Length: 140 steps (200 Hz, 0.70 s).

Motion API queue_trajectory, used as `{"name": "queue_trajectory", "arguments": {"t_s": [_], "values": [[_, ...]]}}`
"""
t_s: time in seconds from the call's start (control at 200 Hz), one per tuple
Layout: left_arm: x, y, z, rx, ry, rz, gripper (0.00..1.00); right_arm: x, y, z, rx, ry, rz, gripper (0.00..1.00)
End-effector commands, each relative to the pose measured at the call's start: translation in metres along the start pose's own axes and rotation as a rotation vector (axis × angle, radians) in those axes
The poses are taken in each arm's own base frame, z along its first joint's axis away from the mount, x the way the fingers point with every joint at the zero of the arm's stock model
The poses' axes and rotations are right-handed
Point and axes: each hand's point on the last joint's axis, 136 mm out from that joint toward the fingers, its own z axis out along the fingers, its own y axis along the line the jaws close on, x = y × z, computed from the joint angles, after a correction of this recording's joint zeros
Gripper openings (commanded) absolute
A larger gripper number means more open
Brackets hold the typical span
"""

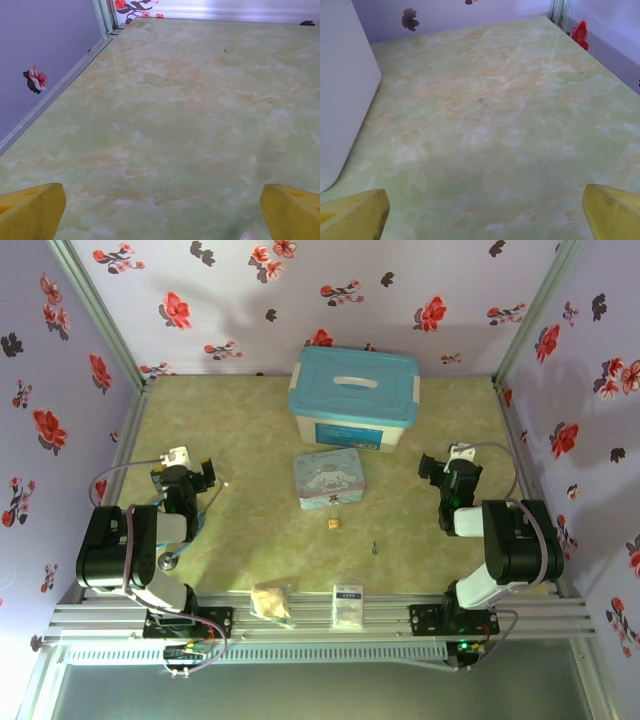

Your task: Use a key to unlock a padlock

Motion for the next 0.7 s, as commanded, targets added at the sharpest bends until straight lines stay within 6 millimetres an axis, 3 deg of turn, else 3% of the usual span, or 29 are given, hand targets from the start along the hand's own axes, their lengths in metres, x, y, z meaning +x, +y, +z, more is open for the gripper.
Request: {"name": "queue_trajectory", "arguments": {"t_s": [0.0, 0.245, 0.38, 0.46, 0.54, 0.605, 0.695], "values": [[-0.028, 0.003, -0.005, -0.008, -0.029, 0.001, 1.0, -0.011, 0.003, -0.005, -0.02, -0.011, -0.014, 0.99], [-0.07, 0.013, -0.037, -0.019, -0.117, -0.057, 1.0, -0.033, 0.007, -0.027, -0.045, 0.011, 0.007, 0.99], [-0.101, 0.009, -0.059, 0.048, -0.16, -0.238, 1.0, -0.047, 0.009, -0.044, -0.055, 0.072, 0.178, 0.99], [-0.111, -0.012, -0.073, 0.196, -0.132, -0.373, 1.0, -0.047, 0.01, -0.057, -0.037, 0.171, 0.357, 0.99], [-0.114, -0.036, -0.087, 0.366, -0.127, -0.453, 1.0, -0.039, 0.028, -0.063, -0.12, 0.286, 0.399, 0.99], [-0.108, -0.049, -0.094, 0.461, -0.116, -0.523, 1.0, -0.026, 0.053, -0.07, -0.25, 0.389, 0.45, 0.99], [-0.089, -0.074, -0.099, 0.532, 0.031, -0.555, 1.0, -0.012, 0.076, -0.082, -0.362, 0.473, 0.511, 0.93]]}}
